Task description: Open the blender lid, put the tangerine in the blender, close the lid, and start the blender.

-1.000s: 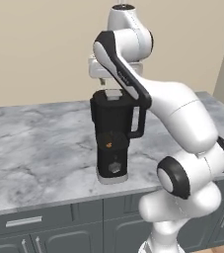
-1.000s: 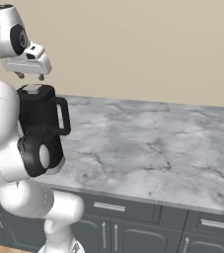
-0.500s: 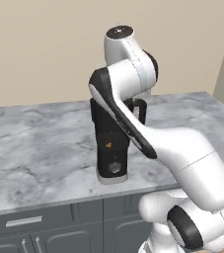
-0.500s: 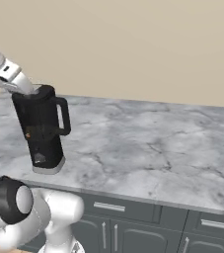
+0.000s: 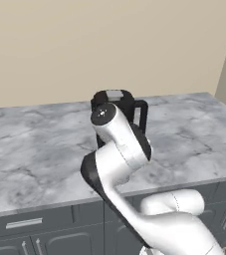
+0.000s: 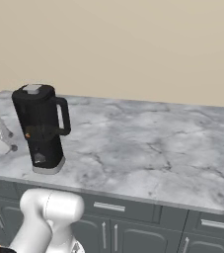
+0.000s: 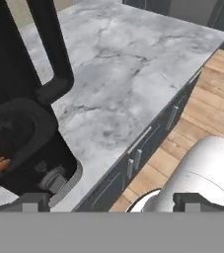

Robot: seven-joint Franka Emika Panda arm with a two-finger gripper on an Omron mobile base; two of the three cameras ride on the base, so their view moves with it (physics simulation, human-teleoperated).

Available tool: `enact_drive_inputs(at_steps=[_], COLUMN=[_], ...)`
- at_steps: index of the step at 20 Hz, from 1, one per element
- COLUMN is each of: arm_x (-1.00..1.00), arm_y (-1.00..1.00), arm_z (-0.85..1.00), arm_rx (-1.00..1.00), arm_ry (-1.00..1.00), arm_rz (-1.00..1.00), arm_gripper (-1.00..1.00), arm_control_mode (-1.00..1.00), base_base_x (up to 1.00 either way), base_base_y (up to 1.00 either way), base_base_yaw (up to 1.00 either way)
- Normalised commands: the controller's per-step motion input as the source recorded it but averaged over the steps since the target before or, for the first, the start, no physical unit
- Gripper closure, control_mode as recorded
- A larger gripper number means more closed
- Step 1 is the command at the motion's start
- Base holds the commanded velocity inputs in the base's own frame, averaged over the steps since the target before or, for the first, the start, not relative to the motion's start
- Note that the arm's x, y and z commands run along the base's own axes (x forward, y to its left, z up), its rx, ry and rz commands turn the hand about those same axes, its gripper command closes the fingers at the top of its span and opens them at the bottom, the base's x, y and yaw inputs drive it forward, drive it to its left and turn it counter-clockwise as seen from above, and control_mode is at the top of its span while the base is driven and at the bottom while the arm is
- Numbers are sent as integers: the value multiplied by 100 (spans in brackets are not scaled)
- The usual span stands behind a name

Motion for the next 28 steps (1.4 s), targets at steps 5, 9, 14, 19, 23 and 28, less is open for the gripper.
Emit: enact_drive_inputs(at_steps=[5, 9, 14, 19, 23, 28], arm_x=[-6, 0, 13, 24, 17, 20], arm_y=[39, 2, -10, -15, -4, -1], arm_z=[-88, -48, -10, -1, -11, -25], arm_rx=[-16, -12, -10, -8, -10, -9], arm_ry=[-18, -38, -20, -15, -9, -1], arm_rz=[-33, -17, -10, -1, 0, 0], arm_gripper=[-100, -100, -100, -100, -100, -100], arm_control_mode=[-100, -100, -100, -100, -100, -100], base_base_x=[0, 0, 0, 0, 0, 0], base_base_y=[0, 0, 0, 0, 0, 0], base_base_yaw=[0, 0, 0, 0, 0, 0])
